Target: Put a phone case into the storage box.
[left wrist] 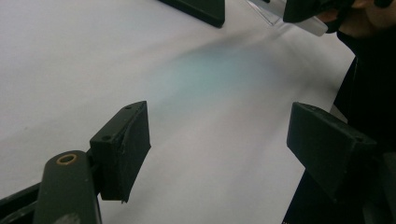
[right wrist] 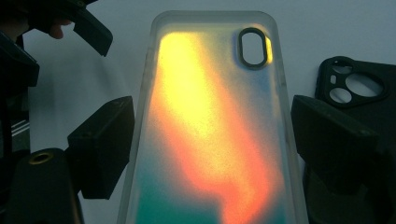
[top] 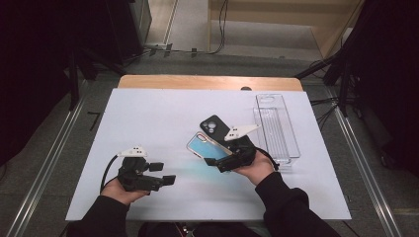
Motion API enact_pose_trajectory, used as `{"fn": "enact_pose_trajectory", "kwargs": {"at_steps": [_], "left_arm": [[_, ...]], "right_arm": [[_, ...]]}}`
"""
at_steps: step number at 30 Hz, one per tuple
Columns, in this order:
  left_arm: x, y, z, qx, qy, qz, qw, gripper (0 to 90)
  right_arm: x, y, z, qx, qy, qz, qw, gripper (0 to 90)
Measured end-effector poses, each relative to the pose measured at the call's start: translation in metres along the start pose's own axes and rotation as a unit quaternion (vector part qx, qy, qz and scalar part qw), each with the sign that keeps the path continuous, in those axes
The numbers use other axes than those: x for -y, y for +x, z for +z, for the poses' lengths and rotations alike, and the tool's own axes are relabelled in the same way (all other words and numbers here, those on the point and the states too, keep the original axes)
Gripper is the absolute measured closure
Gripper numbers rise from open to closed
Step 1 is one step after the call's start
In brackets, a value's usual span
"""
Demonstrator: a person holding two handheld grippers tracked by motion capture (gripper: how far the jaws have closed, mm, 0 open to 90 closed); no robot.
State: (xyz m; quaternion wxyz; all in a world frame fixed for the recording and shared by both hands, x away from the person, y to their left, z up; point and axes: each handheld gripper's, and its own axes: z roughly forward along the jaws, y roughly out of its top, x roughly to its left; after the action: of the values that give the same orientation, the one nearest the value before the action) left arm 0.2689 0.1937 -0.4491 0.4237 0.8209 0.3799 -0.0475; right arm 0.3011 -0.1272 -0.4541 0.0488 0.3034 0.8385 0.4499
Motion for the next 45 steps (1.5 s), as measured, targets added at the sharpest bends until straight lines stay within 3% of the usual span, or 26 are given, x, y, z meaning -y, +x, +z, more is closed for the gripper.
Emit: {"fn": "enact_pose_trajectory", "kwargs": {"at_steps": [8,13,17,19,23,32,45], "left_arm": [[-0.023,-0.002,0.006,0.004,-0.004,-0.030,0.9995,22.2],[-0.036,-0.004,0.009,-0.002,-0.004,-0.033,0.9994,22.2],[-0.045,-0.007,0.012,-0.002,-0.003,-0.052,0.9986,22.2],[-0.048,-0.008,0.013,-0.003,-0.007,-0.049,0.9988,22.3],[-0.056,-0.010,0.017,-0.012,-0.010,-0.047,0.9988,22.3],[-0.069,-0.012,0.024,-0.025,-0.016,-0.046,0.9985,22.3],[-0.079,-0.008,0.026,-0.034,-0.021,-0.073,0.9965,23.9]], "right_arm": [[0.008,0.005,-0.004,0.034,-0.018,0.041,0.9984,15.1],[0.012,0.011,-0.002,0.061,-0.030,0.065,0.9956,15.1],[0.016,0.015,0.001,0.080,-0.032,0.080,0.9931,15.0],[0.016,0.016,0.002,0.084,-0.036,0.093,0.9915,15.1],[0.016,0.021,0.005,0.105,-0.040,0.084,0.9901,15.1],[0.016,0.024,0.011,0.118,-0.065,0.119,0.9838,15.0],[0.018,0.033,0.021,0.112,-0.101,0.158,0.9760,15.1]]}}
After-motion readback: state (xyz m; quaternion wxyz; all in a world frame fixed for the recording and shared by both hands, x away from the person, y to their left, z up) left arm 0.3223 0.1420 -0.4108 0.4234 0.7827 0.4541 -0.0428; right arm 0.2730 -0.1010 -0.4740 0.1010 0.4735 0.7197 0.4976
